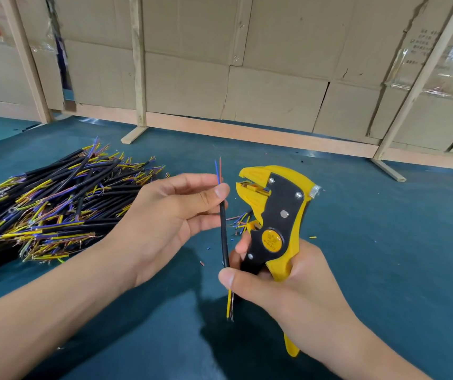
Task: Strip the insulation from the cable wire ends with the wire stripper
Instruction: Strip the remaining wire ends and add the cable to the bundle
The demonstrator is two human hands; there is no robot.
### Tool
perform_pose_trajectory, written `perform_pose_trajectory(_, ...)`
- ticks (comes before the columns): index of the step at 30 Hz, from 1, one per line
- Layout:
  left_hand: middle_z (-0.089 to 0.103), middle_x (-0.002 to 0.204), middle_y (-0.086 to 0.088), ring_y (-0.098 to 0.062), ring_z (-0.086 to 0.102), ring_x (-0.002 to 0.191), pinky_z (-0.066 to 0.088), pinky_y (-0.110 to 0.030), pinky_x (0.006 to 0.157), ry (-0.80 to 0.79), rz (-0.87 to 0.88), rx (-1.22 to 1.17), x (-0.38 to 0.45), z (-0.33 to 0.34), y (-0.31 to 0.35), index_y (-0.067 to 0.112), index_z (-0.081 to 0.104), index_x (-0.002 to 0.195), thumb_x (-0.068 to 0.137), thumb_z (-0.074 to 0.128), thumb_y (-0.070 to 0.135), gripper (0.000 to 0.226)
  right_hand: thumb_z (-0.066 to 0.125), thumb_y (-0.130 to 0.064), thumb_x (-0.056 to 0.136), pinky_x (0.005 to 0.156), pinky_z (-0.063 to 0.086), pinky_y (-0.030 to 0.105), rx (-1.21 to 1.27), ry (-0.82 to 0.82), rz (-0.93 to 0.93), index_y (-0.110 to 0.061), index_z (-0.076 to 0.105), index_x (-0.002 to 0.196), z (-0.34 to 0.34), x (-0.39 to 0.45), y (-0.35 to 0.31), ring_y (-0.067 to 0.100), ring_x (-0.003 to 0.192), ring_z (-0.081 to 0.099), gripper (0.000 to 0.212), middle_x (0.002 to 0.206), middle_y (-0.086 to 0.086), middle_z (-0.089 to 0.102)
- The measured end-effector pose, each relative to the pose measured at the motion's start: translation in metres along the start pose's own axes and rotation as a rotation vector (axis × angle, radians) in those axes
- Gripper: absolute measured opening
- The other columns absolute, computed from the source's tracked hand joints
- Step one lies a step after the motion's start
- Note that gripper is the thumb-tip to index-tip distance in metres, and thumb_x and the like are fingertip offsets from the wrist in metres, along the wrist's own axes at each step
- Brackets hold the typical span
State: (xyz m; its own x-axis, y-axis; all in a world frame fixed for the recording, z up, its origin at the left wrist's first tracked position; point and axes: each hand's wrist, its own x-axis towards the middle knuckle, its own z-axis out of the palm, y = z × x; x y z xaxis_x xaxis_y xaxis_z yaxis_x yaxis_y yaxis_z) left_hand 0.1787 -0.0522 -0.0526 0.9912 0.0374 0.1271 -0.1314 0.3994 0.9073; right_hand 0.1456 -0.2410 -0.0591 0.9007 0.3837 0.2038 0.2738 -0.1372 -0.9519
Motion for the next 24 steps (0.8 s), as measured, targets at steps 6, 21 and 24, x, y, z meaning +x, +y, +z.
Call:
perform_pose_trajectory(6, 0.07, 0.098, -0.013, -0.025, 0.071, 0.083, 0.059, -0.037, 0.07, -0.177, -0.036, -0.138, -0.005, 0.005, 0.006, 0.005, 0.068, 0.098, 0.087, 0.065, 0.011, 0.013, 0.082, -0.027, 0.069, 0.06, 0.05, 0.02, -0.051, -0.047, -0.01, -0.027, 0.067, 0.085, -0.004, 0.006, 0.002, 0.01, 0.059, 0.056, 0.022, 0.074, -0.005, 0.071)
perform_pose_trajectory(21, 0.046, 0.062, 0.01, -0.016, 0.024, 0.047, 0.018, -0.033, 0.047, -0.111, 0.337, 0.482, -0.006, -0.006, 0.006, 0.022, 0.057, 0.083, 0.083, 0.057, 0.016, 0.006, 0.071, -0.005, 0.085, 0.074, 0.054, 0.05, 0.572, -0.32, 0.04, -0.005, 0.064, 0.094, -0.019, 0.018, 0.013, 0.035, 0.07, 0.061, 0.012, 0.078, 0.019, 0.06)
perform_pose_trajectory(24, 0.049, 0.062, 0.014, -0.014, 0.025, 0.045, 0.019, -0.03, 0.046, -0.154, 0.385, 0.466, -0.007, -0.006, 0.007, 0.021, 0.06, 0.083, 0.078, 0.061, 0.028, 0.009, 0.07, -0.004, 0.087, 0.074, 0.053, 0.051, 0.557, -0.36, 0.03, -0.004, 0.062, 0.098, -0.019, 0.018, 0.016, 0.035, 0.072, 0.062, 0.013, 0.08, 0.02, 0.061)
